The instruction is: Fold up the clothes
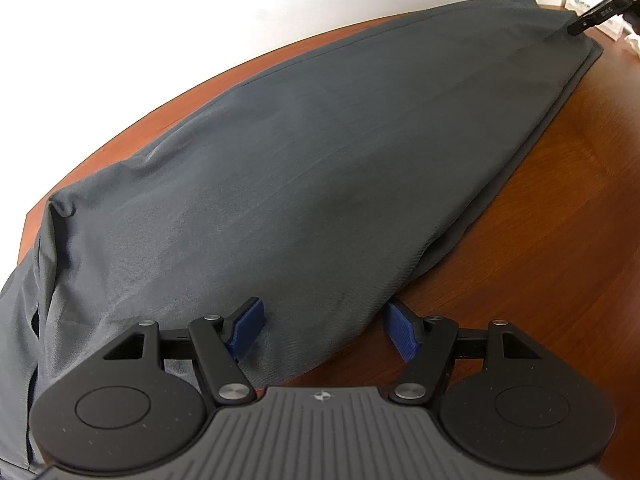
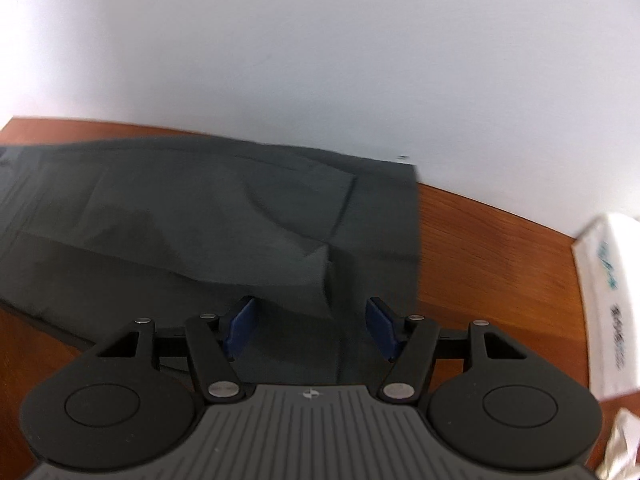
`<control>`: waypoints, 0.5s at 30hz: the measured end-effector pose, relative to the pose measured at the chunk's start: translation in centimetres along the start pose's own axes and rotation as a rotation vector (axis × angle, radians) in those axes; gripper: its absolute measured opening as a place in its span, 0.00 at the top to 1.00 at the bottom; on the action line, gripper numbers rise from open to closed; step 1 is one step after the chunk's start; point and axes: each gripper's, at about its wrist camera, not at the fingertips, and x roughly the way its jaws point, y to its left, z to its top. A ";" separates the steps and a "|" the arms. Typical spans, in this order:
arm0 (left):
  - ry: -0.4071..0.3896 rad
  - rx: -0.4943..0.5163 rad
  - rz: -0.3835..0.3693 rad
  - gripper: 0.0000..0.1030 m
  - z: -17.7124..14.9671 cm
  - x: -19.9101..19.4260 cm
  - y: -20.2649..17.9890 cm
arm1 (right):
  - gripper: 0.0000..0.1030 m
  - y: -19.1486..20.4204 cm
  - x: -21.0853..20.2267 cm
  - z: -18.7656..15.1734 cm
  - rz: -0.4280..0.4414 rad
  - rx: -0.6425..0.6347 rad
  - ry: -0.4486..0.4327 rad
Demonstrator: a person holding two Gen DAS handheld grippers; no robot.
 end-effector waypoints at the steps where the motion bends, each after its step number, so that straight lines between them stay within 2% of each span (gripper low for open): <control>1: 0.001 0.005 0.003 0.34 0.0 -0.1 -0.1 | 0.50 0.1 0.3 0.0 0.007 -0.011 0.004; 3: -0.004 0.004 0.007 0.34 0.0 -0.2 -0.2 | 0.58 -0.1 1.0 0.2 0.013 -0.009 0.008; 5: -0.012 -0.001 0.011 0.34 0.0 -0.4 -0.2 | 0.77 -0.4 0.8 0.2 0.042 0.015 -0.009; 7: -0.020 -0.008 0.015 0.34 0.2 -0.6 -0.3 | 0.83 -0.4 0.1 0.2 0.052 0.034 -0.022; 10: -0.027 -0.006 0.012 0.34 0.4 -0.9 -0.4 | 0.87 0.4 -1.8 0.5 0.020 0.038 -0.066; 15: -0.038 0.005 0.005 0.34 0.6 -1.4 -0.4 | 0.88 2.0 -6.0 1.9 -0.076 0.004 -0.148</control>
